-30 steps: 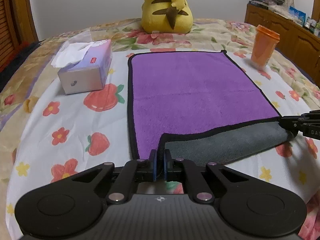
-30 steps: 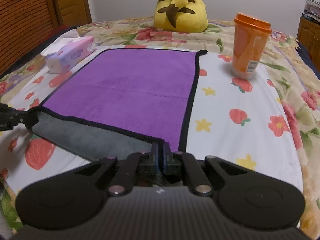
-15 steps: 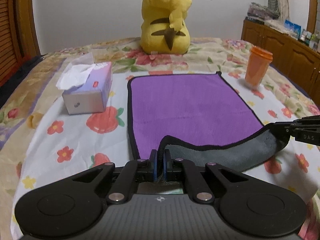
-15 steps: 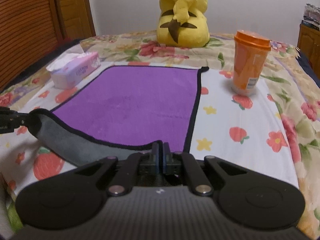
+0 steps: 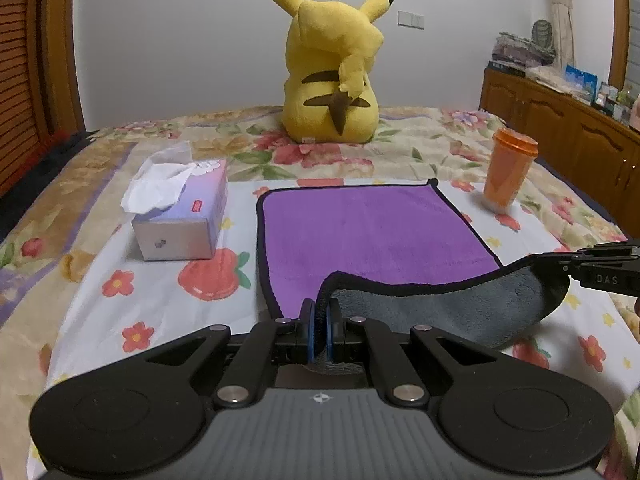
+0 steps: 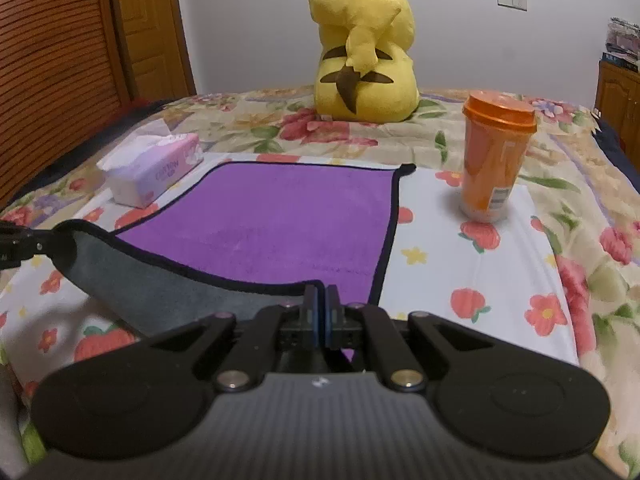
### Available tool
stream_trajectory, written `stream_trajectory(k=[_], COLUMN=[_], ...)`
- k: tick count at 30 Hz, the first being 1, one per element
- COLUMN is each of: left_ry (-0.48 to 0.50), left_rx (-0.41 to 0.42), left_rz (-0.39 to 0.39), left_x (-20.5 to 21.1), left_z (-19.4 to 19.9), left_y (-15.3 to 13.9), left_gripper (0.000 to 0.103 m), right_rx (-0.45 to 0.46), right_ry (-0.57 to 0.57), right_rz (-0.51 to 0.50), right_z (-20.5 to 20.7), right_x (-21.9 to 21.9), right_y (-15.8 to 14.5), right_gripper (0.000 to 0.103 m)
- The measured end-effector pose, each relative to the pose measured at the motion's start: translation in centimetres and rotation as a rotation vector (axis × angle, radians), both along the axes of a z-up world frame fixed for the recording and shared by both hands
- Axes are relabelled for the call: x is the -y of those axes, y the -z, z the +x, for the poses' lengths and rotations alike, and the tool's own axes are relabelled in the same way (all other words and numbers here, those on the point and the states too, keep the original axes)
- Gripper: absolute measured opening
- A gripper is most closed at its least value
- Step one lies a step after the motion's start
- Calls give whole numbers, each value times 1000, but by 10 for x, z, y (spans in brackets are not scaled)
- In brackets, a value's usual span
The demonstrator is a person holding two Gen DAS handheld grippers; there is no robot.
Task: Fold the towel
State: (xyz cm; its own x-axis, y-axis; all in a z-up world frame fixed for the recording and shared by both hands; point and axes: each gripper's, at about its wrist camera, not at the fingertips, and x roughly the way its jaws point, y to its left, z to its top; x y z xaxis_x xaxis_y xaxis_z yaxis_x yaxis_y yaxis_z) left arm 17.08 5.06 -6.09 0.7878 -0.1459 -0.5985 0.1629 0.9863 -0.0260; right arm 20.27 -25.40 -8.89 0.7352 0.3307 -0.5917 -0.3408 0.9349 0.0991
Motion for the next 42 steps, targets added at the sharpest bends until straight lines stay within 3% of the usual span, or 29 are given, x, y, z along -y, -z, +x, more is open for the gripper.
stream_trajectory(k=[18,42], left_ry=[-16,13], left_rx=[62,101], left_rz=[10,69], left_x=[2,11], left_z=[4,48], left_y=[-10,-4], left_gripper=[8,8], right_rx=[51,73], right_ry=[-23,-46], right_rz=[12,2], right_z=[13,42], right_x=[3,3], right_y=[-9,-6], right_gripper=[4,4])
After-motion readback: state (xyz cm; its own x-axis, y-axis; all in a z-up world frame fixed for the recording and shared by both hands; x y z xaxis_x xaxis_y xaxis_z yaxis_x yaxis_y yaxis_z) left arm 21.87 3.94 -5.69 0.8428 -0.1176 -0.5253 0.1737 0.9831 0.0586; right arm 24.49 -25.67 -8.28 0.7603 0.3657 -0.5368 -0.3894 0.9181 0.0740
